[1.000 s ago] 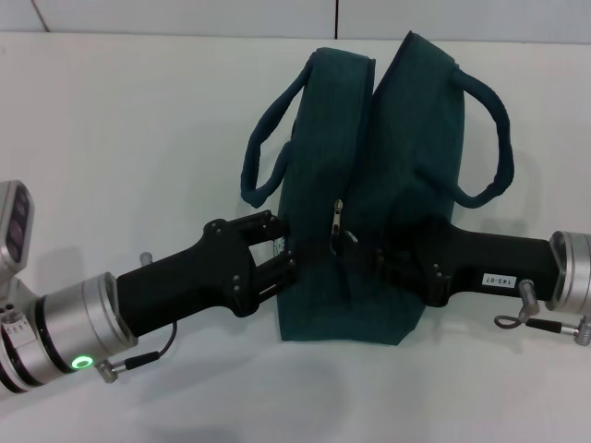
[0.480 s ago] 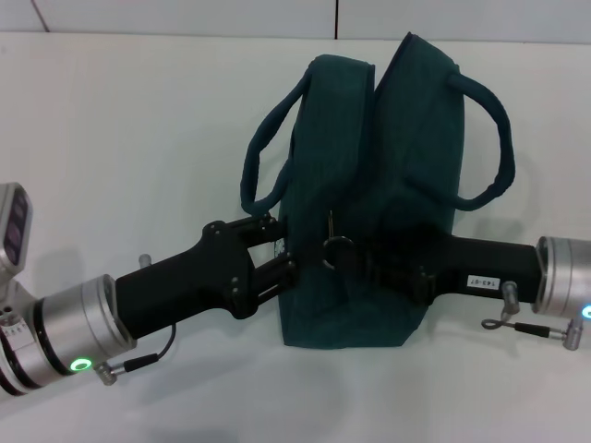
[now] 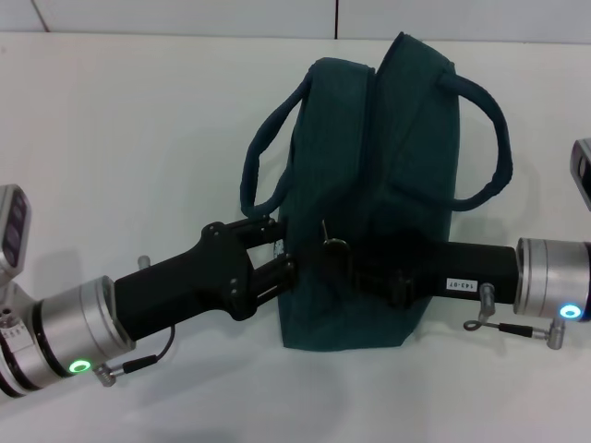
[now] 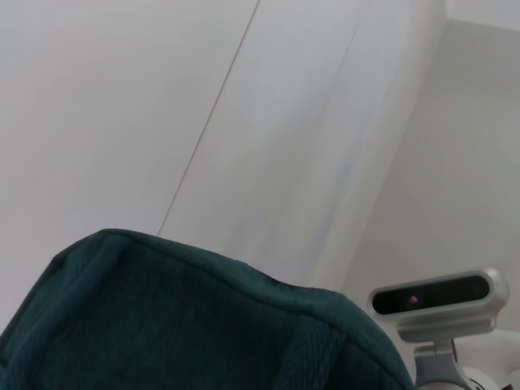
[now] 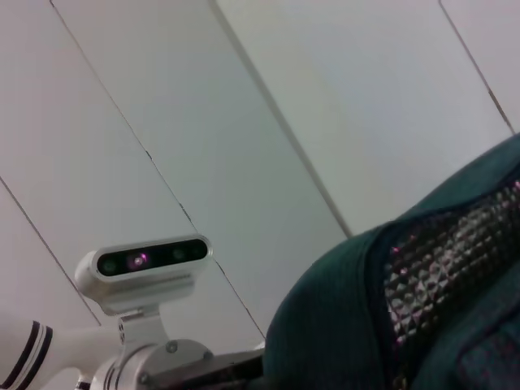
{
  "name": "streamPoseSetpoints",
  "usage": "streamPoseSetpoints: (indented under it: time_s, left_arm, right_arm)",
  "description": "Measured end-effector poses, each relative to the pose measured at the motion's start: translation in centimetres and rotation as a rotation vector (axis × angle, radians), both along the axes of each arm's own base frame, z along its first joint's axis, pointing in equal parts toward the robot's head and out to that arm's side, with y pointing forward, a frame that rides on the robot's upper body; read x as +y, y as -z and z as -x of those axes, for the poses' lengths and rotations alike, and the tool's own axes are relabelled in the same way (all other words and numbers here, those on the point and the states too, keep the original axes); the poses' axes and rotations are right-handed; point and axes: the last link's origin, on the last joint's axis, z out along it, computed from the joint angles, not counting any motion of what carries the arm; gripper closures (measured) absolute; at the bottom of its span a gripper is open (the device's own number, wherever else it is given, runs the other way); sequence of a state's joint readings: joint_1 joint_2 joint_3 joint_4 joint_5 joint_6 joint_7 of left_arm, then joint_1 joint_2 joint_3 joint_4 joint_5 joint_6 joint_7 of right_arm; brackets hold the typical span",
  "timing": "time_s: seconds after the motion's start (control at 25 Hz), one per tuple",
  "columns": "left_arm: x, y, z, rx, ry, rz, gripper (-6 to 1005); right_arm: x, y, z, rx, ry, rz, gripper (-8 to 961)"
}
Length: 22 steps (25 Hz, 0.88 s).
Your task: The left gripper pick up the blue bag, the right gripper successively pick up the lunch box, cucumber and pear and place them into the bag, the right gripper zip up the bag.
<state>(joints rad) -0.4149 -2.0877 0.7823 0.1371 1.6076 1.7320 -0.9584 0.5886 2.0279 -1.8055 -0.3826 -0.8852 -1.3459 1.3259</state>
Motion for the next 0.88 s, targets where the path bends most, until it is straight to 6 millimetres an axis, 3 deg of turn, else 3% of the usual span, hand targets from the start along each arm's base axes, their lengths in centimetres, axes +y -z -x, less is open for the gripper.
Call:
streamPoseSetpoints:
  time_s: [0.48,0.68,0.88]
  left_arm:
    - [0.04,-0.21,0.16,0.006,0.0,-0.012,598]
    - [0.05,-0.21,0.16,0.006,0.0,-0.013,598]
    - [0.05,-0.21,0.16,0.006,0.0,-0.013,599]
  right_arm:
    - [0.26,-0.01,0.42,0.005,-0.005,-0.012,857]
    - [0.25,-0.01,0.41,0.006,-0.005,-0.011,945]
    - [0.09,-0.04,0.29,0.009,-0.002,-0.007,945]
